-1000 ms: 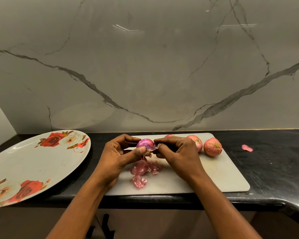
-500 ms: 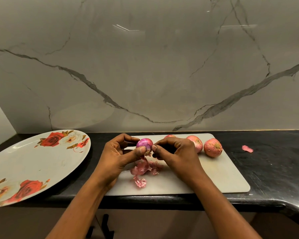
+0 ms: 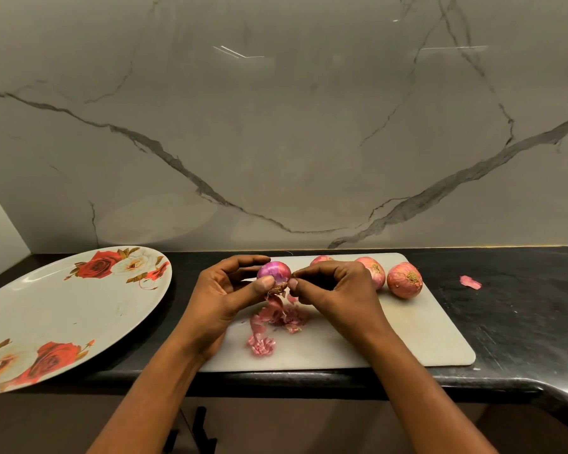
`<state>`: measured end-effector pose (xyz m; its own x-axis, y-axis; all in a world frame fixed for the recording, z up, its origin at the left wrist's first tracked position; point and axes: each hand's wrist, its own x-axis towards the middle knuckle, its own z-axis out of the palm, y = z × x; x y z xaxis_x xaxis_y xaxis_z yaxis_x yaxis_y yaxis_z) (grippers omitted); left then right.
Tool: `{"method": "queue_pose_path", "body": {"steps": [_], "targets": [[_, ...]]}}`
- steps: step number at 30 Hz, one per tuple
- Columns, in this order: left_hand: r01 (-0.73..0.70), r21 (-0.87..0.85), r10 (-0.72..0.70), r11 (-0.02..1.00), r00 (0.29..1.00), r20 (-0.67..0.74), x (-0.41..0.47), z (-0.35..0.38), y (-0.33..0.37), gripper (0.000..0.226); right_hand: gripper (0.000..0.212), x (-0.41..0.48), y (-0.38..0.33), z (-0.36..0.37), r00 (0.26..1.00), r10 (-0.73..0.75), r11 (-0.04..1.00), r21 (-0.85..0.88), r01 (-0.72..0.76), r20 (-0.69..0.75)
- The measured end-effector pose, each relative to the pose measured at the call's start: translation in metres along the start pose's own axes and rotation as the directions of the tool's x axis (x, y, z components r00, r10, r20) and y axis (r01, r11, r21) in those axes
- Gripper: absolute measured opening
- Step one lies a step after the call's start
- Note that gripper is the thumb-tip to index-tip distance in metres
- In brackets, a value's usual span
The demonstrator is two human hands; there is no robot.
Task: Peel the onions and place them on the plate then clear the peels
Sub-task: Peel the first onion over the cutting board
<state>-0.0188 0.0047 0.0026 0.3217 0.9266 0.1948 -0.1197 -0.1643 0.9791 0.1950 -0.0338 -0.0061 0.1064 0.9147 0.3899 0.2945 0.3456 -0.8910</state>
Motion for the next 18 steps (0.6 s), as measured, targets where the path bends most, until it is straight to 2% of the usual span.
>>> {"method": "queue_pose_path", "body": {"steps": [4, 7, 10, 14, 18], "targets": [[-0.021, 0.007, 0.021, 1.0, 1.0, 0.002, -0.0008, 0.0001, -0.0008, 0.049, 0.027, -0.0009, -0.0044, 0.0023, 0.999, 0.045, 0.994, 0.098, -0.046, 0.009], [-0.029, 0.013, 0.029, 0.999, 0.999, 0.015, -0.0018, 0.0023, -0.0002, 0.05, 0.042, -0.0019, -0.003, 0.0022, 1.0, -0.021, 0.999, 0.045, 0.02, 0.018], [-0.033, 0.016, 0.032, 0.999, 0.999, 0.005, -0.0017, 0.0025, -0.0004, 0.05, 0.038, -0.0029, -0.0033, 0.0009, 0.995, -0.101, 0.995, -0.013, 0.101, 0.006], [-0.026, 0.024, 0.026, 0.999, 1.0, 0.001, -0.0012, 0.0022, -0.0003, 0.049, 0.022, -0.0026, -0.0039, 0.0001, 0.985, -0.17, 0.981, -0.093, 0.17, 0.007], [-0.022, 0.035, 0.022, 0.999, 1.0, -0.005, -0.0008, 0.0021, -0.0008, 0.046, 0.018, -0.0031, -0.0019, 0.0022, 0.974, -0.228, 0.956, -0.19, 0.225, 0.004]]}}
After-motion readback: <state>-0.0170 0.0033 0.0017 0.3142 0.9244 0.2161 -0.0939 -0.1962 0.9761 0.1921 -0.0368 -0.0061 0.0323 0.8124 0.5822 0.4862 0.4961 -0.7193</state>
